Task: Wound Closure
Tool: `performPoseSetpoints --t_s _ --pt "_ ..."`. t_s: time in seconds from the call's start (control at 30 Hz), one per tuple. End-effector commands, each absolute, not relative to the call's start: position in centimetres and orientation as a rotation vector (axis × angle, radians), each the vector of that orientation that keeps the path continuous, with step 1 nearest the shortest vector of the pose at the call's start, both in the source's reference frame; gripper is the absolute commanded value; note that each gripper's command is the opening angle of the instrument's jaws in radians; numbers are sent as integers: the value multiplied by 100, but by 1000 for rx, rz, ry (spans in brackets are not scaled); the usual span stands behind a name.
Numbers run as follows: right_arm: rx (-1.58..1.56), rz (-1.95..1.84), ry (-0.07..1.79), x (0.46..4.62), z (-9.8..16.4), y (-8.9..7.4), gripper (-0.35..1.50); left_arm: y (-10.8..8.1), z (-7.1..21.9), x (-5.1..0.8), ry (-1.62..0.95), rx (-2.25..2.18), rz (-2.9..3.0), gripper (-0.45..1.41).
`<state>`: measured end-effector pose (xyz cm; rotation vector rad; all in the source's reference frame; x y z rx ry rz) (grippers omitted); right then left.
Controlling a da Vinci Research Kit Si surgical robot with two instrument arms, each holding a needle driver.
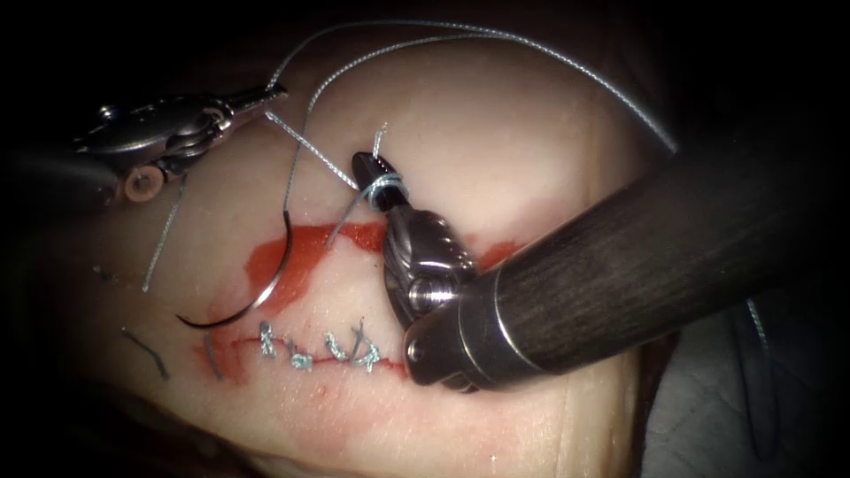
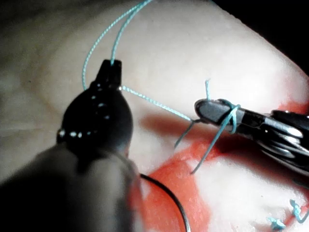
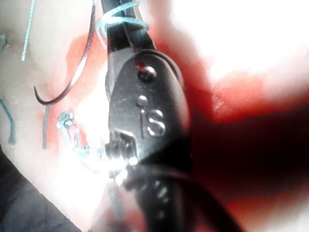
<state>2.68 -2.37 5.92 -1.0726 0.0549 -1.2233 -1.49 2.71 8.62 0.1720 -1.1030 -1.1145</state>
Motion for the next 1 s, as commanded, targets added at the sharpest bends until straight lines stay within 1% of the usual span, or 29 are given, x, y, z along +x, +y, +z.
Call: performPoseSetpoints --t_s 0.03,0.17,0.57,1.0 --pt "-1085 -1241 85 275 596 -246 -35 279 873 -156 -1096 161 -1110 -45" --pt "-1118 -1298 157 276 593 -257 -35 307 892 -162 -1060 115 -1106 -45" --pt "-1139 -1452 229 281 581 -278 -35 341 910 -173 -1003 29 -1122 -45" --pt "-1195 -1565 392 295 577 -296 -35 374 921 -224 -981 -7 -1009 -45"
